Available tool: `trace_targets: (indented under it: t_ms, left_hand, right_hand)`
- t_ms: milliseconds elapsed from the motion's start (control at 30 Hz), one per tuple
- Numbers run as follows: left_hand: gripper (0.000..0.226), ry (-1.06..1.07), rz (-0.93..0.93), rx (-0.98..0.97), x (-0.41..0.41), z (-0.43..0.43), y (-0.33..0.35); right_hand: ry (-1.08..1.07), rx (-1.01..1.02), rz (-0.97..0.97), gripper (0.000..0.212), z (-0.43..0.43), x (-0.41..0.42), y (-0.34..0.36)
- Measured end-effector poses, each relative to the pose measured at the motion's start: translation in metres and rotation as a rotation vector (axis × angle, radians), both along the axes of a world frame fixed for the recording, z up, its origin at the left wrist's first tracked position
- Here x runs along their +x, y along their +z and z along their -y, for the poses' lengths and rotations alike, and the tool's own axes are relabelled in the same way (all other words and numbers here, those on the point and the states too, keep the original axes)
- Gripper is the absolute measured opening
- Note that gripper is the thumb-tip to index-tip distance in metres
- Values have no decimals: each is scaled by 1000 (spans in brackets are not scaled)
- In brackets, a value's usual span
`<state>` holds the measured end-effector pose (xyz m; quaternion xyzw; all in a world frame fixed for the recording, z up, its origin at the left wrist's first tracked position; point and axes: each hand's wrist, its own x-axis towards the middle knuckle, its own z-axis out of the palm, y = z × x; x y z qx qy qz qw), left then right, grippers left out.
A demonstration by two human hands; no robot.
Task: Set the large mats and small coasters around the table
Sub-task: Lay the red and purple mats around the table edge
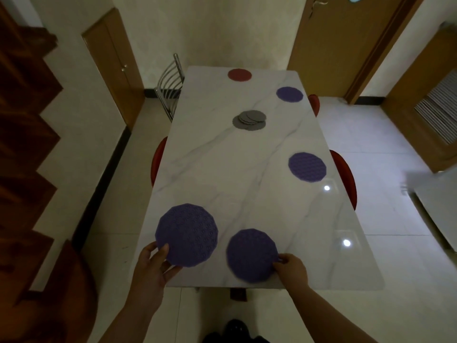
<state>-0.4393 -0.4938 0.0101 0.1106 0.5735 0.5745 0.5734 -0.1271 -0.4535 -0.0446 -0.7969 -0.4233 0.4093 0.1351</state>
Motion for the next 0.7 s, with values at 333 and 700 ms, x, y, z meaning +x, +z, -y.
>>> trace_targets:
  t_ms: [333,700]
  left_hand:
    - [23,22,17,31,14,-8,0]
    - [36,43,56,74,-11,-14,13]
  right_hand:
    - [144,-44,-20,31,-2,9,-3]
    - [189,263,-145,28,-47,-53,60]
